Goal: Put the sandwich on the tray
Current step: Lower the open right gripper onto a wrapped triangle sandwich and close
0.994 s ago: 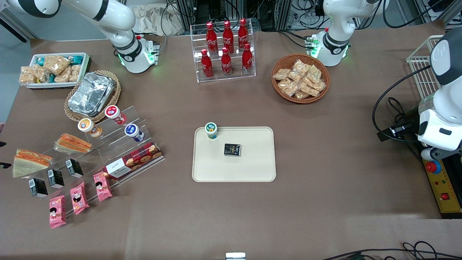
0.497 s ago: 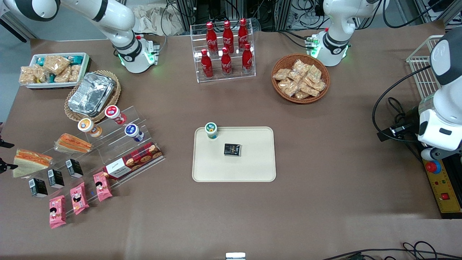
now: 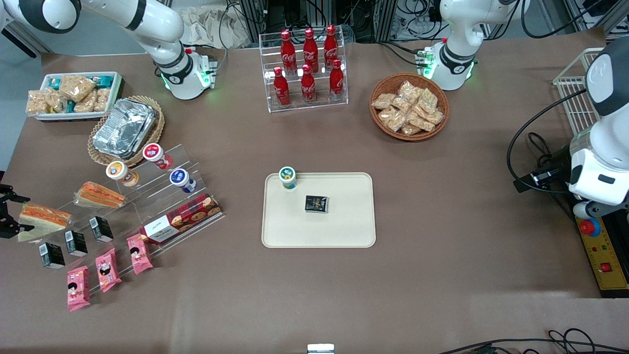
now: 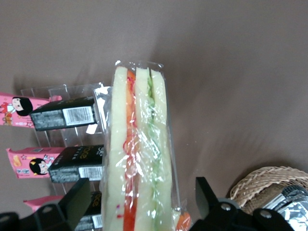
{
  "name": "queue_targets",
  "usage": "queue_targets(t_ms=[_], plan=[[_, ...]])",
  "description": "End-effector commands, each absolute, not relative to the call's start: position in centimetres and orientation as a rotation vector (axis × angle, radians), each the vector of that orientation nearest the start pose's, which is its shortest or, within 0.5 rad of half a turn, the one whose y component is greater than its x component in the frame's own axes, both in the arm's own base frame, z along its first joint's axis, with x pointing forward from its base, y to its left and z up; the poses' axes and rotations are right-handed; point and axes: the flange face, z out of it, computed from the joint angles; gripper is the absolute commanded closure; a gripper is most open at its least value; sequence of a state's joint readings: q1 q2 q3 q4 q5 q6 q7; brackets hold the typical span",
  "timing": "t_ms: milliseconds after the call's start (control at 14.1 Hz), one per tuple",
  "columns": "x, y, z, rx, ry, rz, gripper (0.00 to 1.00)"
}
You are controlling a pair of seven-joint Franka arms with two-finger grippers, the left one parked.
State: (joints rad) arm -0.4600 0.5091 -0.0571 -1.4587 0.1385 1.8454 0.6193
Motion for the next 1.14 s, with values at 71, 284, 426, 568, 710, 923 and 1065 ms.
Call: queue_targets(t_ms=[71, 284, 426, 568, 710, 923, 1065], plan=[[60.8, -32.3, 38.0, -2.462, 1.664, 0.153, 0.21], [61.0, -32.2, 38.3, -2.479, 1.634, 0.144, 0.39], [61.1, -32.0, 38.5, -2.486, 1.622, 0.137, 0.41], [61.2, -31.8, 38.8, -2.488, 1.617, 0.133, 0.43], [61.4, -31.7, 39.2, -2.516, 1.574, 0.120, 0.49], [62.1, -30.8, 42.3, -2.581, 1.458, 0.042, 0.51], [63.0, -28.1, 45.3, -2.649, 1.325, -0.019, 0.52]])
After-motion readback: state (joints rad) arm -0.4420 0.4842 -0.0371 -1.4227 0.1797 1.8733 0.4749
